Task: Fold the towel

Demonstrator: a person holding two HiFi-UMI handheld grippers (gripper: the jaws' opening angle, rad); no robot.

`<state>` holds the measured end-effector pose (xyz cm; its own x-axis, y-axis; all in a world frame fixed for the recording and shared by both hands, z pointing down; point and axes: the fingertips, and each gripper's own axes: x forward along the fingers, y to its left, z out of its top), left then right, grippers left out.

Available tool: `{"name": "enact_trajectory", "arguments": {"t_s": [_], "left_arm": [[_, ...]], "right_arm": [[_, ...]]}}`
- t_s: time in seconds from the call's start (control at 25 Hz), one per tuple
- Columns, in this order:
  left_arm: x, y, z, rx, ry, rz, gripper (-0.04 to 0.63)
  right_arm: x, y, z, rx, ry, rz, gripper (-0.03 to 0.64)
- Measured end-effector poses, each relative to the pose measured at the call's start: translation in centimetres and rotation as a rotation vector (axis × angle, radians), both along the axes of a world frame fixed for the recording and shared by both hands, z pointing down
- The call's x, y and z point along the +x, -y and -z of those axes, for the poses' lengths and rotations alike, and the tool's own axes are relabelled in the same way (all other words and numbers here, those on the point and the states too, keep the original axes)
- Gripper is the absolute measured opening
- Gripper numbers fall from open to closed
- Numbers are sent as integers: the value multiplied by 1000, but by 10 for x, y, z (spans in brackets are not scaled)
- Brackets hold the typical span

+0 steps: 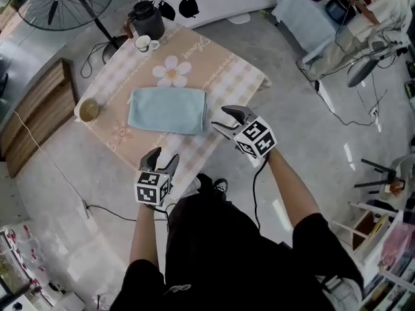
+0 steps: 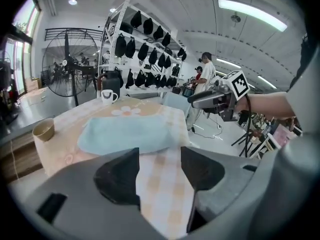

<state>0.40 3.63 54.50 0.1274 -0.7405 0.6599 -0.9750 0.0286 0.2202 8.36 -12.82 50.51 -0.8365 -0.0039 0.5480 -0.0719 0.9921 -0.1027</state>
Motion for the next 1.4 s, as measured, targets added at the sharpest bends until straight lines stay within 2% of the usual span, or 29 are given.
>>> {"name": "enact_trajectory", "arguments": {"t_s": [0.12, 0.28, 0.44, 0.52, 0.68, 0.8, 0.92, 1.08, 1.28, 1.4], "left_arm": [[-5, 10, -11, 7, -31, -4, 242], [-1, 38, -21, 22, -70, -55, 242], [-3, 59, -21, 29, -63, -95, 242], [1, 67, -22, 26, -49, -116, 242], [12, 79, -39, 21, -39, -147, 242], [9, 85, -51, -36, -69, -123, 242], [10, 98, -66, -69, -29, -109, 242], [22, 120, -76, -109, 32, -74, 242], [37, 131, -98, -197, 68, 23, 242], [48, 137, -108, -229, 85, 46, 242]], "right_arm": [[-19, 0, -10, 22, -44, 57, 234], [-27, 5, -23, 41, -133, 152, 235], [-45, 20, -19, 34, -164, 215, 235], [-50, 25, -24, 64, -196, 274, 235], [-57, 25, -50, 231, -309, 531, 235], [-67, 29, -68, 276, -334, 713, 235], [-73, 43, -90, 371, -352, 912, 235], [-75, 61, -114, 508, -332, 1200, 235], [-71, 60, -141, 557, -261, 1524, 235], [-64, 67, -160, 638, -233, 1647, 235]]}}
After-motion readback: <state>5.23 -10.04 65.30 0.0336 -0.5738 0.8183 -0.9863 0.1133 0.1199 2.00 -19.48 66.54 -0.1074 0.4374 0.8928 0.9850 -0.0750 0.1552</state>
